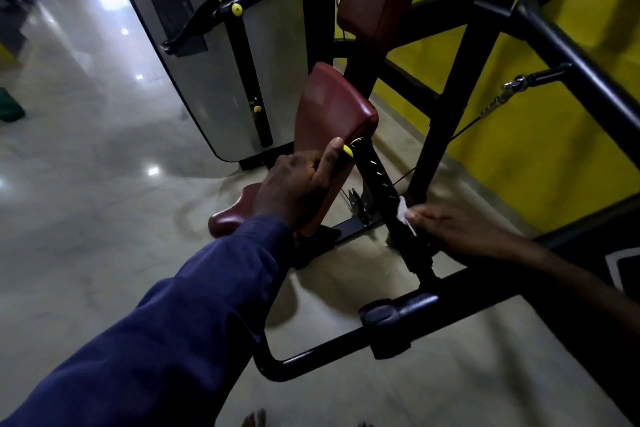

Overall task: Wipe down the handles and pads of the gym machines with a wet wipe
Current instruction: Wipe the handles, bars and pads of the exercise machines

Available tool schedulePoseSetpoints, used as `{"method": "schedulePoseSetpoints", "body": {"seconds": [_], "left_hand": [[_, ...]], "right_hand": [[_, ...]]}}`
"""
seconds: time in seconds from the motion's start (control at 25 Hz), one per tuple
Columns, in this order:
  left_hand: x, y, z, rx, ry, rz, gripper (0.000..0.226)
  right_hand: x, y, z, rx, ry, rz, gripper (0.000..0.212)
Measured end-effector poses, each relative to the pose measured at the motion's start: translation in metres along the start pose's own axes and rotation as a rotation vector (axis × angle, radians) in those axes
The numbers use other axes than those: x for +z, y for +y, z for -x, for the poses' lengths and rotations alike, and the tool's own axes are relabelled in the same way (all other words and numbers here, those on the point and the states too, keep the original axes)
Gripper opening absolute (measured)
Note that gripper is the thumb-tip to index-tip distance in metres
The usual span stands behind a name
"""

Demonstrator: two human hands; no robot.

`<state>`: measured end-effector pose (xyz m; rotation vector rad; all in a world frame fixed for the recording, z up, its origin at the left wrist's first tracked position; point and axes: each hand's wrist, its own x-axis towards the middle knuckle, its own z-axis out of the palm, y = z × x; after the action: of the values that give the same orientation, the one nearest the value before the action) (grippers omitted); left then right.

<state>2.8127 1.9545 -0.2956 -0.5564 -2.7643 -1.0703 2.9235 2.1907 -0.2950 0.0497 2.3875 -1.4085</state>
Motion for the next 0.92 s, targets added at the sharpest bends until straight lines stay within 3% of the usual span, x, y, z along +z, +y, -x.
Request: {"method": "schedulePoseSetpoints", "body": {"seconds": [0.08, 0.2, 0.28, 0.48, 0.56, 0.64, 0.68, 0.76, 0.84, 0.92], "left_hand": [[0.000, 0.001, -0.001, 0.019, 0.001, -0.006, 0.069], [-0.004, 0.005, 0.003, 0.025, -0.001, 0.007, 0.062], [-0.005, 0.006, 0.004, 0.022, -0.001, 0.023, 0.063], [-0.004, 0.004, 0.003, 0.008, -0.007, -0.023, 0.067], [-0.005, 0.005, 0.003, 0.025, -0.007, -0.033, 0.069], [-0.007, 0.007, 0.004, 0.030, -0.002, -0.018, 0.070], [-0.008, 0.008, 0.004, 0.027, -0.001, -0.022, 0.071], [-0.007, 0.007, 0.004, 0.024, 0.004, -0.027, 0.069], [-0.005, 0.005, 0.002, 0.037, 0.012, -0.039, 0.068], [-0.003, 0.003, 0.001, 0.029, 0.010, -0.035, 0.068]], "right_hand": [[-0.003, -0.007, -0.020, 0.115, -0.040, -0.394, 0.053], [-0.005, -0.056, -0.070, 0.152, -0.111, -0.717, 0.066], [-0.006, -0.065, -0.070, 0.138, -0.184, -0.800, 0.074], [-0.008, -0.007, -0.028, 0.381, -0.391, -0.812, 0.096], [-0.015, -0.024, -0.054, 0.374, -0.307, -0.743, 0.100], [-0.018, -0.059, -0.081, 0.244, -0.163, -0.683, 0.109], [-0.015, -0.070, -0.084, 0.154, -0.088, -0.693, 0.107], [-0.006, -0.070, -0.069, 0.011, 0.076, -0.586, 0.083], [0.002, -0.045, -0.036, -0.094, 0.286, -0.228, 0.062], [0.007, 0.003, 0.001, -0.242, 0.360, 0.276, 0.052]]}}
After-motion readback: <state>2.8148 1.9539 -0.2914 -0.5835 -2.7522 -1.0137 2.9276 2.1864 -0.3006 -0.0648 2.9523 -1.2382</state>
